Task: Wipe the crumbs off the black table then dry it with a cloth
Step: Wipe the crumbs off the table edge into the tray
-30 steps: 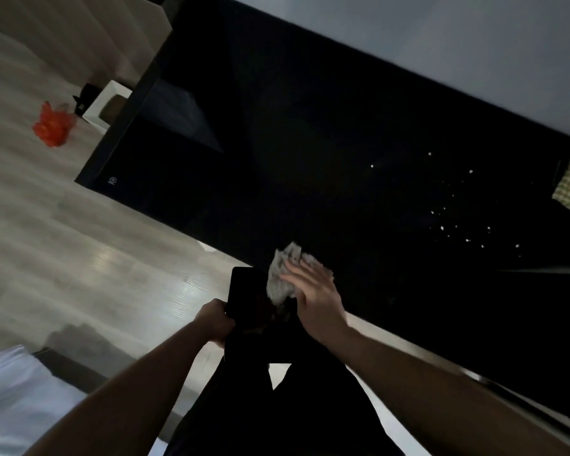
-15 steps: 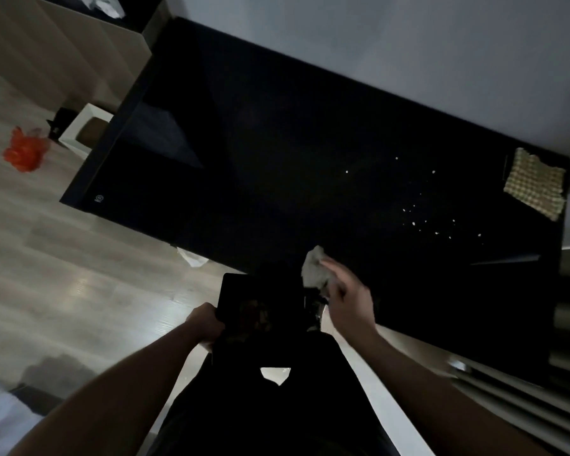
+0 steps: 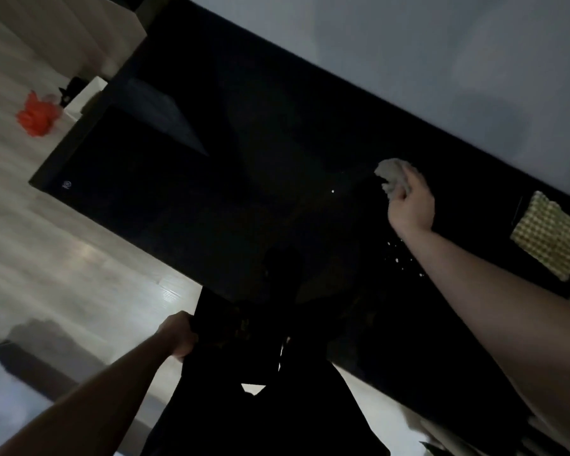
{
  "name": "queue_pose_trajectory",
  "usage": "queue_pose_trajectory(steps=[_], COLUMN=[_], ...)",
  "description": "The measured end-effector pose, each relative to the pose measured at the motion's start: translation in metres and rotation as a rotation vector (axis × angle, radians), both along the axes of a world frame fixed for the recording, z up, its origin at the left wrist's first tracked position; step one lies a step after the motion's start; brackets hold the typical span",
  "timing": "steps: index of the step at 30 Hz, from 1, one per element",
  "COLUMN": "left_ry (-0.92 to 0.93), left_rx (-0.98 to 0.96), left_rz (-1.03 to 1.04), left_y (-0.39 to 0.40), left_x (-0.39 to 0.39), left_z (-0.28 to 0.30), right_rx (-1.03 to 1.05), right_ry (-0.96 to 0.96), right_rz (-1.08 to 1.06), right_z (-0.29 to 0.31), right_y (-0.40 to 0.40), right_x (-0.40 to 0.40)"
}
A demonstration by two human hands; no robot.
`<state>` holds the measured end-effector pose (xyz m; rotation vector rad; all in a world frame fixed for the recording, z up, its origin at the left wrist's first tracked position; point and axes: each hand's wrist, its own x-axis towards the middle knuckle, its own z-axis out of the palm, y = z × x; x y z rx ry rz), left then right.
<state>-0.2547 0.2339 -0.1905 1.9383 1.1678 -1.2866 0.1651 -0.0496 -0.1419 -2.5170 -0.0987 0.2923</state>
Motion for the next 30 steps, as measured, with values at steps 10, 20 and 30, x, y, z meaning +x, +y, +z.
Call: queue_pose_trajectory(steps=[10, 20, 30], left_ry=[0.015, -0.012, -0.134], left_rx=[-0.005, -0.06, -0.102], left_rz=[0.023, 0.01, -0.077], left_y=[-0.032, -0.043, -0.05], left_x=[0.013, 0.01, -0.015], left_z=[-0.016, -0.015, -0.008], right_rx=[-0.376, -0.056, 0.214], right_ry=[0.062, 0.012, 0.427], right_rz=[0.268, 0.698, 0.699], right_z=[-0.042, -0.044, -0.026], right_y=[0.04, 0.041, -0.007], right_x=[0.011, -0.185, -0.394])
